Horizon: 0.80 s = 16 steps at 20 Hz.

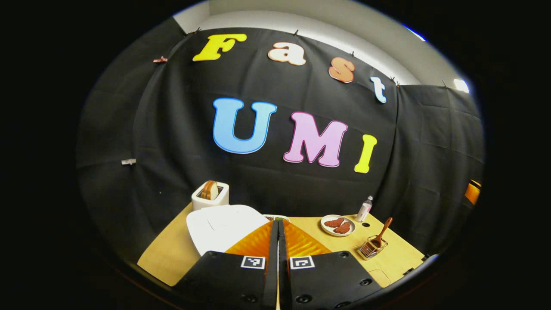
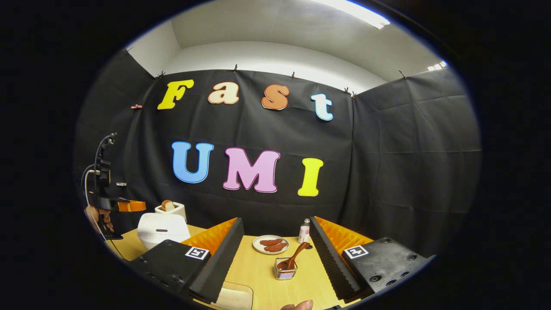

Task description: Close the left gripper, press the button to open the rice cooker; take a wooden spoon from the chopstick holder with the right hand, scoop a spoonful of rice and pour it into the rice cooker, then put the wooden spoon back into the chopstick holder.

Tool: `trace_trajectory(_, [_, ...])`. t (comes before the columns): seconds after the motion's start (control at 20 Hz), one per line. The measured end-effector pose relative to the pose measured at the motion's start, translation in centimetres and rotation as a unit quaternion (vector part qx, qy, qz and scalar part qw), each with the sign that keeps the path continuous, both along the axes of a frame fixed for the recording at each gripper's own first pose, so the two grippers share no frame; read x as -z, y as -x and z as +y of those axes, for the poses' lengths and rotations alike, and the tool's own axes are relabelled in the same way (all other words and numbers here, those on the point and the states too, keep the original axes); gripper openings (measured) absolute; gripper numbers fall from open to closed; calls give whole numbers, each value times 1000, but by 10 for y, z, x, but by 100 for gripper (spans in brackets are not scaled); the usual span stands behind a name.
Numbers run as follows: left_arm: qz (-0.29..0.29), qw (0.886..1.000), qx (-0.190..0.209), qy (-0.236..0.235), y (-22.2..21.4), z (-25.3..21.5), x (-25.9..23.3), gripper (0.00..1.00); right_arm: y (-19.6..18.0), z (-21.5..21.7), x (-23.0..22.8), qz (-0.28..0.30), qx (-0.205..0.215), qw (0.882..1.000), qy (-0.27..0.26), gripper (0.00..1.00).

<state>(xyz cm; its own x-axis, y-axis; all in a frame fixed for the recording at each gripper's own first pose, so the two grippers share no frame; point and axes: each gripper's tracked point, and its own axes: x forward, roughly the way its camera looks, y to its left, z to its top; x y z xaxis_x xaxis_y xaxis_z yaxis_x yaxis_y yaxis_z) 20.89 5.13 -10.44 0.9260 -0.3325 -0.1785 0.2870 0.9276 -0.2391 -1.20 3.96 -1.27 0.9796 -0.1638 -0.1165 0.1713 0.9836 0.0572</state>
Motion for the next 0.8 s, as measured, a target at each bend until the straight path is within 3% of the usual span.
trace_trajectory(0.4, [104, 994, 17, -9, -54, 3, 91, 7, -3, -21, 15, 15, 30, 999, 7, 97])
trace_trajectory(0.8, [127, 990, 22, -52, -71, -2, 119, 6, 1, -35, 26, 27, 51, 998, 6, 97])
